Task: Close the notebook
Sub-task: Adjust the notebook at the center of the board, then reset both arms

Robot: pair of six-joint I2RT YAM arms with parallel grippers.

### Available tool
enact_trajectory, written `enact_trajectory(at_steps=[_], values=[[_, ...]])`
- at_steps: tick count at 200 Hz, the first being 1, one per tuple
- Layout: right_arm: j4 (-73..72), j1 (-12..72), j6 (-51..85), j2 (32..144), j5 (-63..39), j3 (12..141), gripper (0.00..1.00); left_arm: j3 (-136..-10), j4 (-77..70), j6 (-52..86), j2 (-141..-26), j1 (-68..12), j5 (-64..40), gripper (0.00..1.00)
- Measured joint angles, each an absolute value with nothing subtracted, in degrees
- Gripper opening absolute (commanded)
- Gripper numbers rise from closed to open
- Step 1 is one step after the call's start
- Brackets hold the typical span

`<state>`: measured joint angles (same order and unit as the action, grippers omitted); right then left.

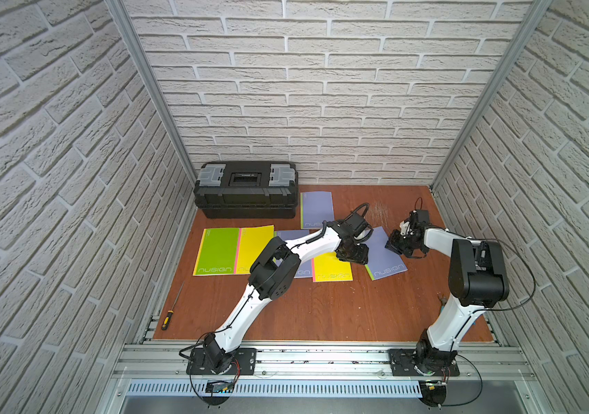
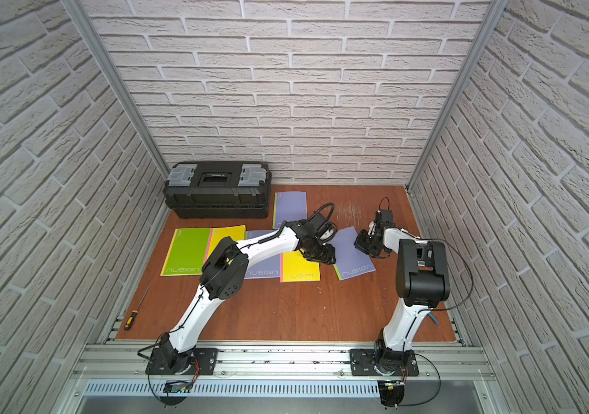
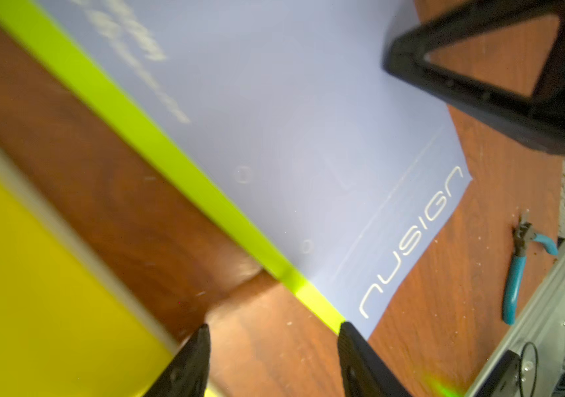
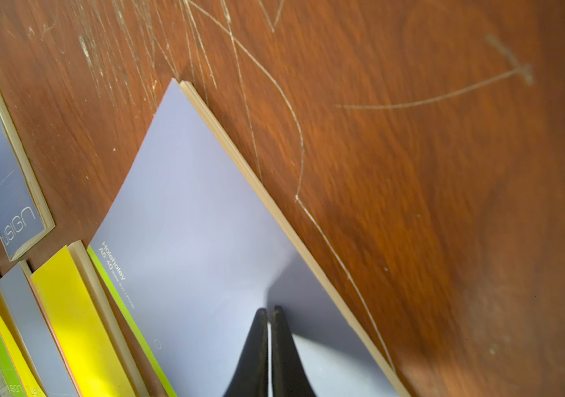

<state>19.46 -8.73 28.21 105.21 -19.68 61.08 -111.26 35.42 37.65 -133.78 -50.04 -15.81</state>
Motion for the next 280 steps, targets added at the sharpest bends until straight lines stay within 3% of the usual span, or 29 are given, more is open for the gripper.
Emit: enact_trajectory(at_steps=[116, 175, 215, 238, 280], values=[[26.74, -8.6, 26.76, 99.2, -16.8, 62.76, 0.1, -95.61, 36.99, 32.84, -110.83, -44.23, 1.15, 0.62], [28.25, -8.36, 25.5, 89.86, -16.03, 63.77, 0.14, -89.36, 37.52, 30.61, -103.46, -41.71, 7.9, 0.72], [28.93, -8.12, 24.8, 84.9, -15.64, 62.98, 0.33, -85.52, 36.93, 27.77, -96.55, -41.36, 13.28, 0.88], [29.12, -7.97, 24.25, 82.59, -15.75, 62.92, 0.5, -82.32, 36.05, 26.15, -91.77, -41.06, 16.27, 0.98], [28.97, -7.79, 23.0, 78.7, -16.4, 62.17, 0.75, -77.71, 34.61, 23.51, -84.42, -38.81, 21.39, 0.98]])
